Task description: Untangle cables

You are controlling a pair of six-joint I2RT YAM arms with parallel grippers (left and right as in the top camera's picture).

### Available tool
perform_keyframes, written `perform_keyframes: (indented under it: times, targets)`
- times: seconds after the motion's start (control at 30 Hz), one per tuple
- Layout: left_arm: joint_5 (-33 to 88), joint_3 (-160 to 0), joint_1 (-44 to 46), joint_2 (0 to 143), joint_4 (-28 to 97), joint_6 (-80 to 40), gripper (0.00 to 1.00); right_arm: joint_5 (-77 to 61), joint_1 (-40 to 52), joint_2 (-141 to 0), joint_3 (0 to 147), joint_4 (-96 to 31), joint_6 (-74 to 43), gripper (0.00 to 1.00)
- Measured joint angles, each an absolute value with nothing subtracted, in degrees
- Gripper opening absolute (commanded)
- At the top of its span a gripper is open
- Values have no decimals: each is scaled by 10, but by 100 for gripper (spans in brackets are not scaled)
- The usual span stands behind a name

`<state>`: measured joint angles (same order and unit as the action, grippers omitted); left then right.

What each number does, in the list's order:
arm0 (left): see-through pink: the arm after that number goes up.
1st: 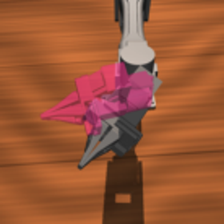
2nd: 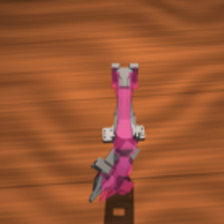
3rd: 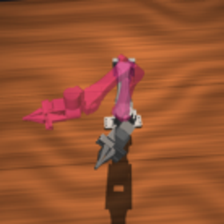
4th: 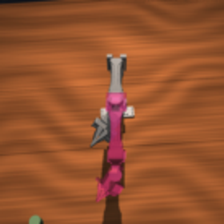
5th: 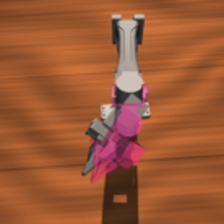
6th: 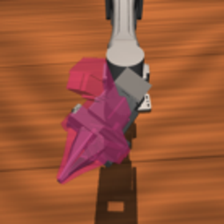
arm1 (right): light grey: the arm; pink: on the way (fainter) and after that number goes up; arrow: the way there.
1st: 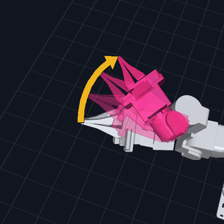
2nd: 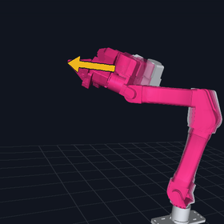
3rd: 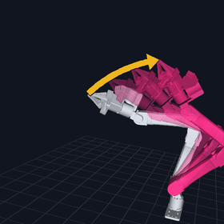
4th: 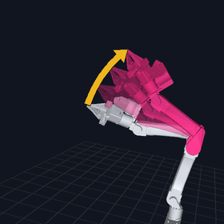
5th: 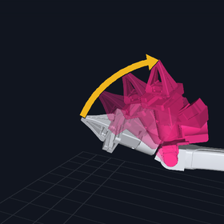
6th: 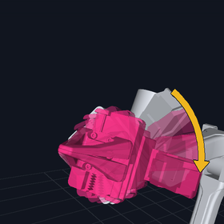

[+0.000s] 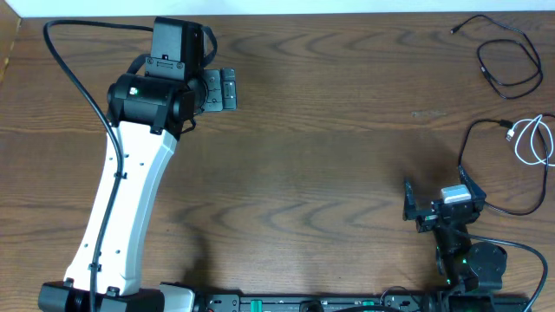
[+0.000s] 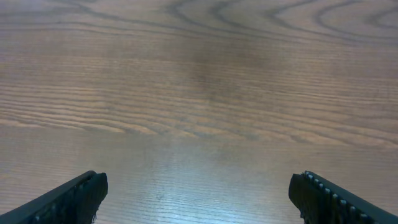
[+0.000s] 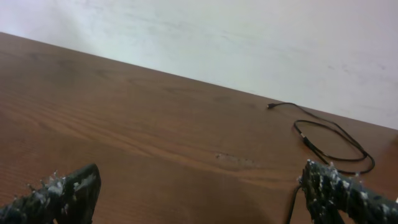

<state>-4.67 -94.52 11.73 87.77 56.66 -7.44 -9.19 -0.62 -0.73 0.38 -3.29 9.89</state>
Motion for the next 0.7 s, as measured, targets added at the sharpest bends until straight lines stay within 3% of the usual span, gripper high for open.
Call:
perform_keyframes:
  times: [0.27, 0.7]
  targets:
    - [-49, -896, 117, 825, 533, -74, 98, -92, -6, -7, 4, -33, 99, 99]
    - [-16, -471, 56, 435, 187, -70, 98, -92, -6, -6, 4, -33, 99, 99]
